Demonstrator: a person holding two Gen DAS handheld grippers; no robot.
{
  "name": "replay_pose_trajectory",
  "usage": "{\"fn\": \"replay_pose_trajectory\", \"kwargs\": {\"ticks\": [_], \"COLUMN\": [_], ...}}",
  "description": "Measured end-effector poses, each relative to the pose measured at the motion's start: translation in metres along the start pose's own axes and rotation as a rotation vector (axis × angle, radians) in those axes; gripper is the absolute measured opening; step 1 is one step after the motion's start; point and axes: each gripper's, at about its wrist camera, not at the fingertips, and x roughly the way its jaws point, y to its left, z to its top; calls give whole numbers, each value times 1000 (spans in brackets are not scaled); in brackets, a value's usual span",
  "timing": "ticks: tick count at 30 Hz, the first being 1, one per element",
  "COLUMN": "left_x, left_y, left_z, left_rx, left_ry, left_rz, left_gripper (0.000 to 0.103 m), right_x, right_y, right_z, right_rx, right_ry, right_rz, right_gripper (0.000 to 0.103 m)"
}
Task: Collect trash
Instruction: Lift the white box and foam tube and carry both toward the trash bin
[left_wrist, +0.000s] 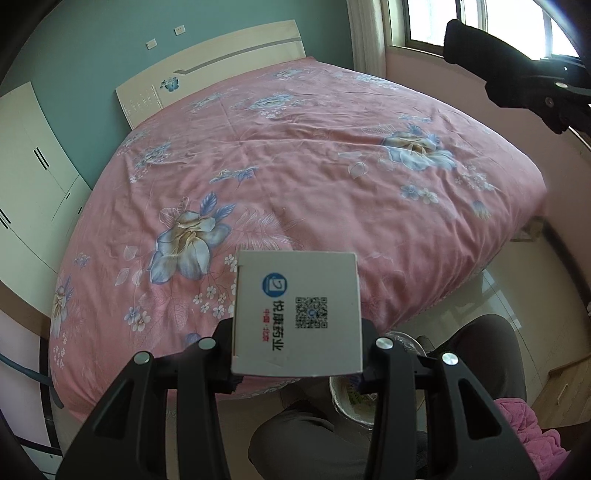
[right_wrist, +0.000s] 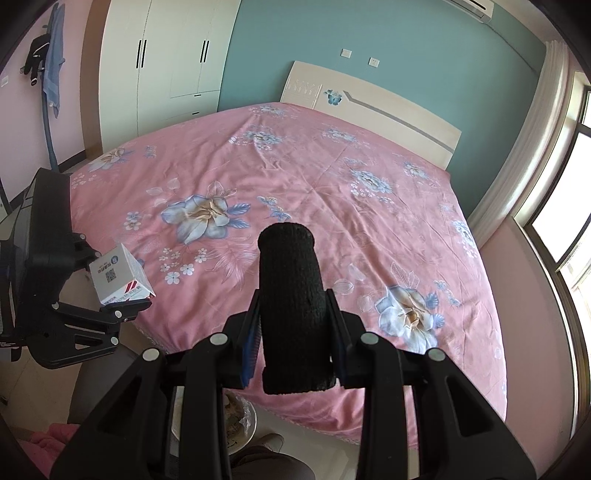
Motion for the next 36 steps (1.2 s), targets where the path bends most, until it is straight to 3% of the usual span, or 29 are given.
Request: {"fn": "replay_pose_trajectory", "kwargs": {"ticks": [20,36], "left_x": [111,180], "left_y": [-56,-91], "left_z": [-68,-122], "left_rx": [9,40], "left_ry": [219,386], "left_rz": [-157,-209], "left_gripper": [45,45], "right_x": [97,178], "right_y": [22,59], "right_z": [-107,-197], "right_rx": [8,44], "right_ry": [209,412], "right_rz": [83,218], "right_gripper": [33,33]}}
